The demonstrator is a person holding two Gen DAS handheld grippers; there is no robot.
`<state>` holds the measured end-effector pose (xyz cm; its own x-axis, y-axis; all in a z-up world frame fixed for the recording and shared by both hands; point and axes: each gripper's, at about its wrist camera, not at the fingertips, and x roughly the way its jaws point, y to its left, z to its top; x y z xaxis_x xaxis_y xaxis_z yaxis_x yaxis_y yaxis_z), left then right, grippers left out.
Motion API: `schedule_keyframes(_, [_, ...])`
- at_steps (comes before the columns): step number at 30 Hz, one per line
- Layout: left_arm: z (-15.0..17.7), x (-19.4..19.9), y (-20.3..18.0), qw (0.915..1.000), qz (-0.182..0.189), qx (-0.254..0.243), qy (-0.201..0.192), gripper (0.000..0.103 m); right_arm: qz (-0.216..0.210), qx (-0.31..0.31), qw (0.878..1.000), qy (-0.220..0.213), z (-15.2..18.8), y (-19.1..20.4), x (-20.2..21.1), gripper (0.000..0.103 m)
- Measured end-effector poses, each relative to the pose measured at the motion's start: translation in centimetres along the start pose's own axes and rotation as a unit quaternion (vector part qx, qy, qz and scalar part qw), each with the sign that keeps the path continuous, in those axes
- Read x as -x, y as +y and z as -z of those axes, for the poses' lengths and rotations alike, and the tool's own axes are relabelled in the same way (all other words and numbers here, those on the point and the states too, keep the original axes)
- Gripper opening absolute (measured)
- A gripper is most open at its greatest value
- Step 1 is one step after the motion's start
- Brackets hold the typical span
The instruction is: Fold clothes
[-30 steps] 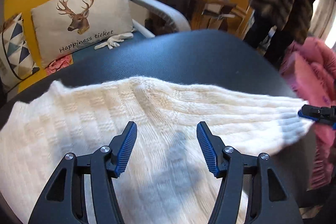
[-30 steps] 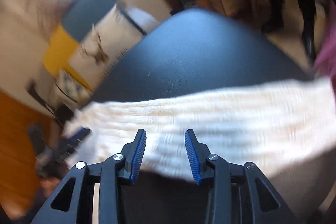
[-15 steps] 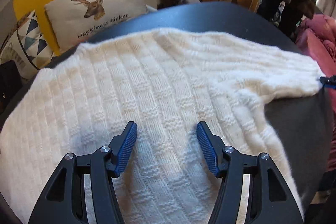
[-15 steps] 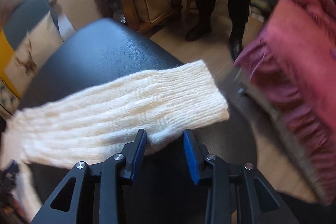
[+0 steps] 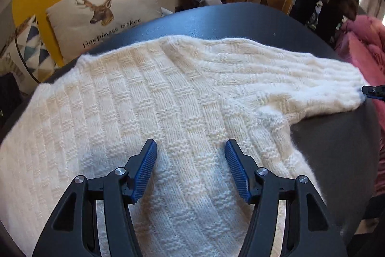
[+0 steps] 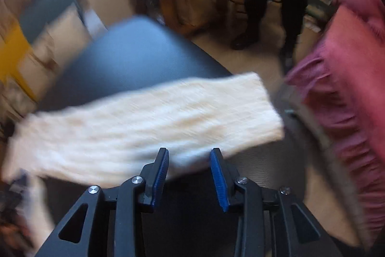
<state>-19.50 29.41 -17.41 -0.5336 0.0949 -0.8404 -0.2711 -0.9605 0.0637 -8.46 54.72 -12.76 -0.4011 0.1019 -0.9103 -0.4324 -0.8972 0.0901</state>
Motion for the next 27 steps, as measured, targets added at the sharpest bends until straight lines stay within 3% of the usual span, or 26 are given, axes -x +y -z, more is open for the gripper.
schedule_keyframes(1, [0.0, 0.0, -0.1, 1.0, -0.002, -0.002, 0.002, 0.062, 0.003, 0.002, 1.0, -0.007, -0.1, -0.2, 0.3, 0.035])
schedule_keyframes(4, [-0.1, 0.5, 0.8, 0.9996, 0.017, 0.022, 0.003, 0.062, -0.051, -0.094, 0.994, -0.016, 0.3, -3.4, 1.9, 0.037])
schedule_keyframes(5, [-0.1, 0.6, 1.0, 0.9994, 0.021, 0.028, 0.003, 0.062, -0.102, -0.148, 0.984, -0.016, 1.0, -5.0, 2.3, 0.037])
schedule_keyframes(9, [0.3, 1.3, 1.2, 0.9992, 0.029, 0.029, 0.001, 0.062, -0.21, -0.302, 0.93, -0.028, 4.0, -10.7, 2.1, 0.038])
schedule_keyframes(10, [0.4, 1.5, 1.2, 0.9991, 0.031, 0.03, 0.001, 0.062, -0.22, -0.327, 0.919, -0.021, 4.4, -11.5, 1.6, 0.038])
schedule_keyframes(14, [1.0, 2.5, 1.2, 0.9987, 0.043, 0.028, -0.003, 0.062, -0.251, -0.364, 0.897, -0.027, 4.3, -12.8, 0.1, 0.038])
schedule_keyframes(16, [1.3, 2.8, 1.3, 0.9986, 0.046, 0.027, -0.005, 0.062, -0.246, -0.361, 0.899, -0.037, 3.3, -12.8, 0.3, 0.038])
schedule_keyframes(19, [1.7, 3.0, 1.5, 0.9986, 0.045, 0.027, -0.005, 0.062, -0.213, -0.326, 0.92, -0.043, 1.4, -11.9, 0.1, 0.037])
schedule_keyframes(21, [2.1, 3.2, 1.8, 0.9986, 0.043, 0.029, -0.004, 0.062, -0.125, -0.257, 0.957, -0.044, -0.1, -10.0, 1.1, 0.02])
schedule_keyframes(23, [2.4, 3.3, 2.1, 0.9986, 0.042, 0.031, -0.003, 0.062, -0.024, -0.172, 0.983, -0.054, -1.1, -7.8, 2.3, 0.014])
schedule_keyframes(25, [2.8, 3.5, 2.6, 0.9986, 0.04, 0.035, -0.004, 0.062, 0.029, -0.106, 0.992, -0.068, -1.5, -6.2, 3.7, 0.014])
schedule_keyframes(27, [3.0, 3.5, 3.2, 0.9981, 0.042, 0.046, -0.002, 0.062, 0.073, -0.066, 0.994, -0.053, -1.3, -5.3, 3.4, 0.014])
